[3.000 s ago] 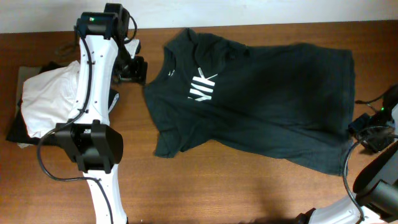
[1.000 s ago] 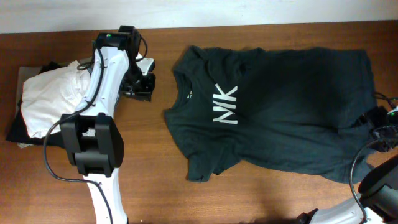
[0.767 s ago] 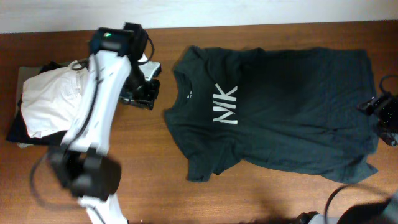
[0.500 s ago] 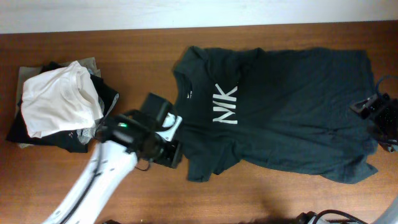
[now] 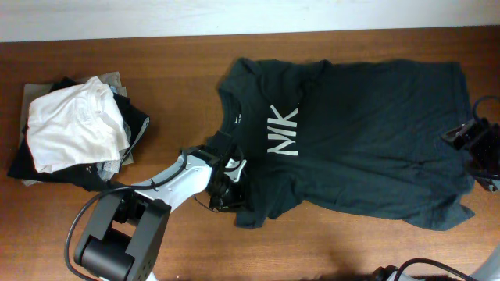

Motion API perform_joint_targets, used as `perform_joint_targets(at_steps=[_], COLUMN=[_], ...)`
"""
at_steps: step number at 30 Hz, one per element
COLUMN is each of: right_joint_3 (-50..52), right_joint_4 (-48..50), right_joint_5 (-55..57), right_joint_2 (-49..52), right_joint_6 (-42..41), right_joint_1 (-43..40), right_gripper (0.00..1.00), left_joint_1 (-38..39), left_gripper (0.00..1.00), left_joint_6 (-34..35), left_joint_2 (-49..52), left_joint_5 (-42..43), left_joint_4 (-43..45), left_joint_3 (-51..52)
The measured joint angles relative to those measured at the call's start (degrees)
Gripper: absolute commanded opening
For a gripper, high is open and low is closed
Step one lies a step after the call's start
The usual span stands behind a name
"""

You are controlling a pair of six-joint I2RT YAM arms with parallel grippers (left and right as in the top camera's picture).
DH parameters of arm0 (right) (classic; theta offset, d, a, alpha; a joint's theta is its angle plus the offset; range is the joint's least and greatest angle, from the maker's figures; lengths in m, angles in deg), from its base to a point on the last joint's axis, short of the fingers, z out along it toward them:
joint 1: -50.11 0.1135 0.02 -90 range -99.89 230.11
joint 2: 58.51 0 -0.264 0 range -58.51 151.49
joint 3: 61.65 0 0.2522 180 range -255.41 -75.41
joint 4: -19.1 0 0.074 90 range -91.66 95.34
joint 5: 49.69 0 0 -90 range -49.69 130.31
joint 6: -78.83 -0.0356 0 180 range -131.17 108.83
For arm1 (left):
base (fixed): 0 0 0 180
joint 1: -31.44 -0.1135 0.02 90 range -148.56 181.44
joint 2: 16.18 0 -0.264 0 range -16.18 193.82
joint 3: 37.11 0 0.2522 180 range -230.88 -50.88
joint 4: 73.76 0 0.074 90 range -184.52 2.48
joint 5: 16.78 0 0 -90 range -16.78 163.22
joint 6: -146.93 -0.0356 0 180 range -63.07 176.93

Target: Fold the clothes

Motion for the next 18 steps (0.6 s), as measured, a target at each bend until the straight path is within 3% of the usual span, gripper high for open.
perform_joint_targets(at_steps=[1, 4, 5, 6, 7, 8, 9, 13, 15, 18], right_joint_3=[-0.02, -0.02, -0.02, -0.02, -0.02, -0.02, -0.02, -0.02, -0.02, -0.02], right_joint_4=[0.00, 0.00, 0.00, 0.00, 0.00, 0.00, -0.02, 0.00, 0.00, 0.00], right_joint_5=[0.09, 0.13, 0.13, 0.15, 0.15, 0.15, 0.15, 0.15, 0.15, 0.15], right_joint_2=[0.00, 0.00, 0.00, 0.00, 0.00, 0.00, 0.00, 0.00, 0.00, 0.00], right_joint_6=[0.04, 0.04, 0.00, 0.00, 0.02, 0.04, 0.00, 0.02, 0.04, 0.02], right_joint_1=[0.00, 0.00, 0.00, 0.00, 0.00, 0.00, 0.00, 0.00, 0.00, 0.00], right_gripper=[0.81, 0.81, 0.81, 0.81, 0.81, 0.81, 0.81, 0.81, 0.81, 0.81], left_joint_1=[0.00, 0.00, 0.00, 0.00, 0.00, -0.02, -0.20, -2.47, -4.85, -9.73], left_gripper=[0.29, 0.43, 0.52, 0.53, 0.48, 0.21, 0.02, 0.00, 0.00, 0.00], left_joint_6=[0.85, 4.00, 5.31, 6.82, 7.69, 8.41, 9.18, 9.70, 7.87, 3.91], left_joint_2=[0.04, 0.04, 0.04, 0.07, 0.28, 0.70, 1.44, 4.24, 4.22, -0.85], left_joint_5=[-0.02, -0.66, -1.14, -1.51, -1.07, -0.46, 0.37, 2.54, 2.05, 0.98], left_joint_4=[0.72, 1.29, 1.31, 1.36, 1.33, 1.25, 1.16, -0.28, -5.90, -10.29], left_joint_3=[0.00, 0.00, 0.00, 0.00, -0.09, -0.39, -0.72, -0.83, -1.46, -4.87])
